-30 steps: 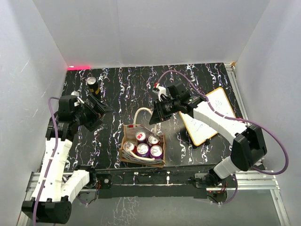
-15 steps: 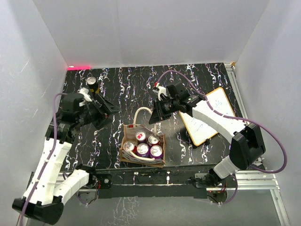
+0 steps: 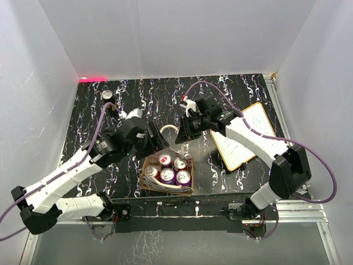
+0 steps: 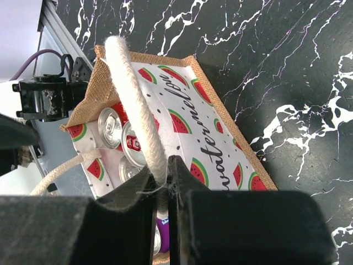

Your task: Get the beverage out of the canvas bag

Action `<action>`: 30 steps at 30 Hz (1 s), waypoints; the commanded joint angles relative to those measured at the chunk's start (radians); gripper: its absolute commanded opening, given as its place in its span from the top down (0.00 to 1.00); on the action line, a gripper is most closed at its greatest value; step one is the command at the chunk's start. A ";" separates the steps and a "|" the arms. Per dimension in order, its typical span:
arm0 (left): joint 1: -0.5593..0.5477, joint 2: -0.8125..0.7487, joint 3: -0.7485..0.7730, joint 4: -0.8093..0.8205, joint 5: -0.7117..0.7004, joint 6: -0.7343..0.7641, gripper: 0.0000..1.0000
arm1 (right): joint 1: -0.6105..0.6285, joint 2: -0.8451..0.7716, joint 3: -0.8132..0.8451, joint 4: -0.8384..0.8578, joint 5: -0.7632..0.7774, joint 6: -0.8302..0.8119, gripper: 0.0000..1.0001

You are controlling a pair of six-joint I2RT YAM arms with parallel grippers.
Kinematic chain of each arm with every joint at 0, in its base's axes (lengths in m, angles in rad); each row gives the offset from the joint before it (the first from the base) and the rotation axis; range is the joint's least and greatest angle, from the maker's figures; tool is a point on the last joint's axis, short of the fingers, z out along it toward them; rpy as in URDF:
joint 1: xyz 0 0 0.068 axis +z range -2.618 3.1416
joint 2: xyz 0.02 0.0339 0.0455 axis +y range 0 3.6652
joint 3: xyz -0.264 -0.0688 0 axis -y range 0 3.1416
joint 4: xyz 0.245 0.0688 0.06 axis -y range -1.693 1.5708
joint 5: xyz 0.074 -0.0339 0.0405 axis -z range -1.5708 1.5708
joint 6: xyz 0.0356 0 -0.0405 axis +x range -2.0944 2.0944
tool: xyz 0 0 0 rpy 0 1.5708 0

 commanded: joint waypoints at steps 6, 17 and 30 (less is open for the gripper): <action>-0.200 0.141 0.055 -0.154 -0.256 -0.055 0.32 | 0.005 -0.007 0.051 0.000 0.019 -0.005 0.88; -0.200 0.226 0.026 -0.152 -0.295 -0.046 0.31 | 0.004 -0.014 0.037 0.000 0.020 -0.007 0.88; -0.187 0.426 0.127 -0.214 -0.294 0.068 0.28 | 0.004 -0.019 0.030 0.000 0.016 -0.009 0.88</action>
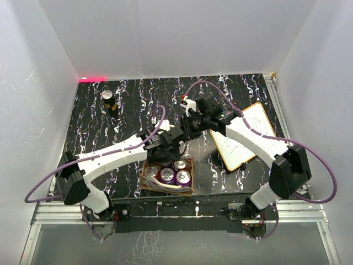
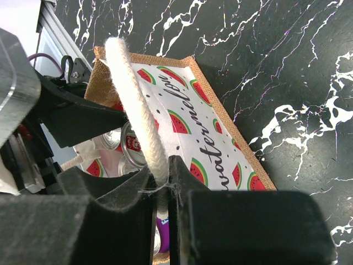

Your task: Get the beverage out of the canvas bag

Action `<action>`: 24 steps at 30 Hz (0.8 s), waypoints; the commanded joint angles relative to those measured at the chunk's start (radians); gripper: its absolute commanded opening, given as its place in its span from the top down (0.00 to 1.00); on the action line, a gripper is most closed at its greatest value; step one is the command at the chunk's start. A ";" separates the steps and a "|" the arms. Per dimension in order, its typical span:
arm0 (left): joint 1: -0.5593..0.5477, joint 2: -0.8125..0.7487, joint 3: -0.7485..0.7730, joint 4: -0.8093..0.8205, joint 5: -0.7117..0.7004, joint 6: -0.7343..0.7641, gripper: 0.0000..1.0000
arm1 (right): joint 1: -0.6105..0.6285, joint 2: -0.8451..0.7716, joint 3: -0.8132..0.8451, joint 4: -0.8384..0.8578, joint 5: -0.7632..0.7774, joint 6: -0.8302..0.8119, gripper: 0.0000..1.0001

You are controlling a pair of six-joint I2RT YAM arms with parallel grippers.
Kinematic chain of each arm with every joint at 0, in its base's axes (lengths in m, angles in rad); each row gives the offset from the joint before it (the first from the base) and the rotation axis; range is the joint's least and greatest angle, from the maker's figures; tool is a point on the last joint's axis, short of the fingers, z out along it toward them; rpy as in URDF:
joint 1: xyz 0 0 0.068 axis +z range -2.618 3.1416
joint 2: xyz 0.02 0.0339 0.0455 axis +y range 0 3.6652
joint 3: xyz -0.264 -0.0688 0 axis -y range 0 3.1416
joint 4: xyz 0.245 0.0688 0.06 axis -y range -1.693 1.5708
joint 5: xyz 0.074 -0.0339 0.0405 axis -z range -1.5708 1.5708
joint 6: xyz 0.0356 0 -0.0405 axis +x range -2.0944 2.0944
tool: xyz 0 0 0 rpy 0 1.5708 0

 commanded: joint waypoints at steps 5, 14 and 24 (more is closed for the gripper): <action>0.016 0.004 0.032 -0.043 -0.019 0.040 0.28 | 0.005 -0.024 0.017 0.009 0.006 -0.009 0.88; 0.023 0.003 -0.019 -0.010 0.025 0.023 0.36 | 0.004 -0.019 0.014 0.009 0.005 -0.010 0.88; 0.023 0.009 -0.076 0.011 0.059 0.001 0.36 | 0.004 -0.017 0.006 0.016 -0.003 -0.010 0.88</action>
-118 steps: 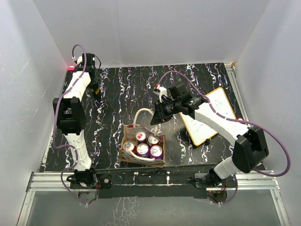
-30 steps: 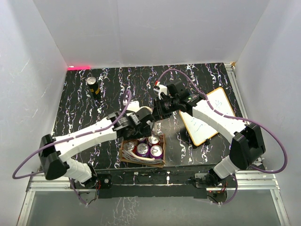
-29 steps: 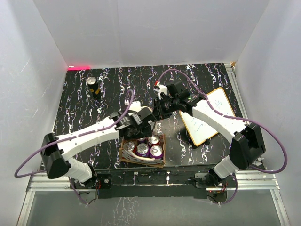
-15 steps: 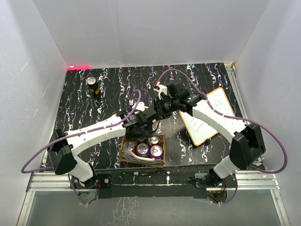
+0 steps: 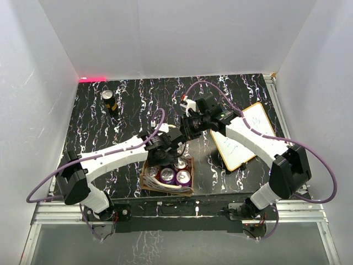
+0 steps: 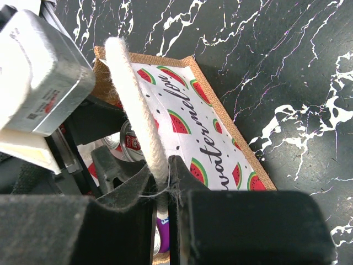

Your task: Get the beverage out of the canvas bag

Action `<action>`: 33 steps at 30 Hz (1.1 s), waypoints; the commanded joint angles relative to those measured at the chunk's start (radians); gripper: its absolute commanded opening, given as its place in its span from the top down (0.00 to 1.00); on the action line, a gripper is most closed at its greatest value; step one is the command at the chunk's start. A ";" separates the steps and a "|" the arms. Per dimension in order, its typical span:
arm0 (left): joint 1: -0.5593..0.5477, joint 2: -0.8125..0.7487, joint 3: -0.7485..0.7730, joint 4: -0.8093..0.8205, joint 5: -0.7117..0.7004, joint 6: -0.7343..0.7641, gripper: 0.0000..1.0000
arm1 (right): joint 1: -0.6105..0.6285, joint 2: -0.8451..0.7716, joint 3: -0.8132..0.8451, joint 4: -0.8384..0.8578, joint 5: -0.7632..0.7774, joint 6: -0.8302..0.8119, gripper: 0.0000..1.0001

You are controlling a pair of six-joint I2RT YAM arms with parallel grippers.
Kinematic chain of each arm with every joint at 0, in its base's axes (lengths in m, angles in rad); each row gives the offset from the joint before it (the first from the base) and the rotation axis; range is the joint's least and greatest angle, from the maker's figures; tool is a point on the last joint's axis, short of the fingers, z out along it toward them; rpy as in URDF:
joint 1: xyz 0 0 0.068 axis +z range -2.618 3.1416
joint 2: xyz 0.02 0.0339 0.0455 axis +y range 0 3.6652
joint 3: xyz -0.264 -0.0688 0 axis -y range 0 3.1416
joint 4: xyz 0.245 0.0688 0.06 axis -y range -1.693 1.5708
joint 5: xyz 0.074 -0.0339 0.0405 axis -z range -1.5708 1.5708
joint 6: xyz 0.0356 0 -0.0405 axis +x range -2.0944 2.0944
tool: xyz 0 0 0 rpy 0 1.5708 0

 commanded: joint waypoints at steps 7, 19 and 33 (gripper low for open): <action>0.004 0.020 -0.034 0.001 0.015 0.002 0.36 | 0.004 -0.020 0.002 0.018 -0.001 -0.010 0.88; 0.005 0.024 0.071 -0.060 -0.008 0.040 0.62 | 0.005 -0.025 0.000 0.017 0.000 -0.010 0.88; 0.005 -0.138 0.356 -0.288 -0.099 0.068 0.93 | 0.005 -0.015 0.008 0.018 -0.010 -0.008 0.88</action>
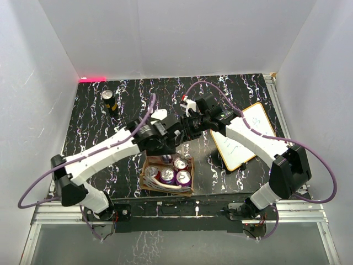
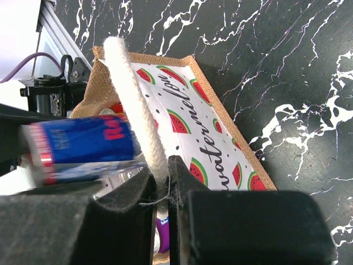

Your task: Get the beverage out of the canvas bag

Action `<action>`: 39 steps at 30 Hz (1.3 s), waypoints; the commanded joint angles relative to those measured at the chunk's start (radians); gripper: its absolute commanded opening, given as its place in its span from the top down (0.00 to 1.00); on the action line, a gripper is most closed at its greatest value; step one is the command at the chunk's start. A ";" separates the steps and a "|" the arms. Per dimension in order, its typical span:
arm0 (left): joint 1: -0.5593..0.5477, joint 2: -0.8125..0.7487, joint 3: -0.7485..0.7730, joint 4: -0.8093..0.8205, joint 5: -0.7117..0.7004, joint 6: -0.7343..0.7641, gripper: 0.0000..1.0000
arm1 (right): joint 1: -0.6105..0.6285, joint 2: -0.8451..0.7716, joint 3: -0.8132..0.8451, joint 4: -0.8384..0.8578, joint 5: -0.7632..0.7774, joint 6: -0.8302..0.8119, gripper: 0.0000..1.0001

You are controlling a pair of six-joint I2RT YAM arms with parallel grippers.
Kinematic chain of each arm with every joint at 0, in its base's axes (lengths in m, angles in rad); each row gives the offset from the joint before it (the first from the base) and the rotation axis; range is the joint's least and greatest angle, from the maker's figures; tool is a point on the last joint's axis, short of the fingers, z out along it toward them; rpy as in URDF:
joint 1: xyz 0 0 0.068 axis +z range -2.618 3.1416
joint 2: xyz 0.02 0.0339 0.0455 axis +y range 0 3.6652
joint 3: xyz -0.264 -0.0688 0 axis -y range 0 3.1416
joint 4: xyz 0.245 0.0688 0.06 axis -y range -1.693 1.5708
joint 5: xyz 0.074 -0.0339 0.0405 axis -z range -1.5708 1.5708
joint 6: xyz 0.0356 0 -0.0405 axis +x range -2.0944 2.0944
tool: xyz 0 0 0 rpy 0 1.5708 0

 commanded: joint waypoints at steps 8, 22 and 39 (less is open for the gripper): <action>0.005 -0.253 0.269 -0.190 -0.133 0.055 1.00 | 0.005 0.000 0.010 0.023 -0.027 -0.003 0.88; 0.005 -0.232 0.456 -0.198 -0.385 0.116 1.00 | 0.005 0.023 0.014 0.021 -0.035 0.004 0.88; 0.623 -0.105 0.126 0.123 -0.126 0.288 1.00 | 0.006 0.024 0.020 0.001 0.006 -0.023 0.88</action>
